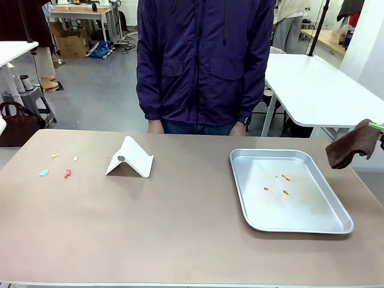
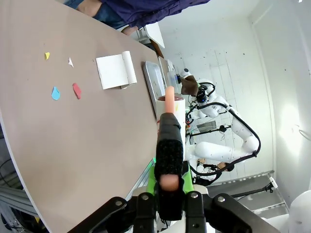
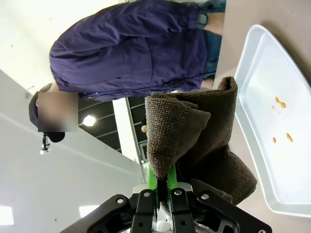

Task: Clean the surface of the table.
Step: If a person points to the right, clean the right side of the table with your right hand, and if they point to the left, clean the left side with your left hand.

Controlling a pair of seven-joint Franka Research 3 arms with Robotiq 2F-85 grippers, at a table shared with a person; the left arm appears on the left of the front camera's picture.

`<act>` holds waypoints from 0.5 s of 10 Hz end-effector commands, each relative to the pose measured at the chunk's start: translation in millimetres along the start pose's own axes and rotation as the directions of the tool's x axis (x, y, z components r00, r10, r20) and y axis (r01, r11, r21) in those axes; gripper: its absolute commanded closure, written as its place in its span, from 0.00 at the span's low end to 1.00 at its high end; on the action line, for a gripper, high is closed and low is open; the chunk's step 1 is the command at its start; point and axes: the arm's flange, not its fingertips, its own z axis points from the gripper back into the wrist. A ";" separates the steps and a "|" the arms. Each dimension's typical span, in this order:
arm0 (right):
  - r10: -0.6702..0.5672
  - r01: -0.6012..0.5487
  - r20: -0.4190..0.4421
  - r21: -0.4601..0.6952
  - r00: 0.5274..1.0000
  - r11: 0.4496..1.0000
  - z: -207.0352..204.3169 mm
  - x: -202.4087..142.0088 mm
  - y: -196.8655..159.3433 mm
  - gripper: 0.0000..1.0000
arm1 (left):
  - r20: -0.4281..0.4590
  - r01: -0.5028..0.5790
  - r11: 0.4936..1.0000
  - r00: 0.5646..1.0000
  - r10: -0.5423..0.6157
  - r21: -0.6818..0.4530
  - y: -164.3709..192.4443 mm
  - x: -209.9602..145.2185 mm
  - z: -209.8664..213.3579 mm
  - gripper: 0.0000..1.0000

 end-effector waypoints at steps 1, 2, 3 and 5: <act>0.007 -0.007 -0.016 0.007 1.000 1.000 4.0 -2.1 2.9 0.95 | -0.007 0.001 1.000 1.000 -0.001 0.003 -3.4 -1.4 2.2 1.00; 0.007 -0.007 -0.016 0.007 1.000 1.000 4.0 -2.1 2.9 0.95 | -0.007 0.001 1.000 1.000 -0.001 0.003 -3.4 -1.4 2.2 1.00; 0.007 -0.007 -0.016 0.007 1.000 1.000 4.0 -2.1 2.9 0.95 | -0.007 0.001 1.000 1.000 -0.001 0.003 -3.4 -1.4 2.2 1.00; 0.007 -0.007 -0.016 0.007 1.000 1.000 4.0 -2.1 2.9 0.95 | -0.007 0.001 1.000 1.000 -0.001 0.003 -3.4 -1.4 2.2 1.00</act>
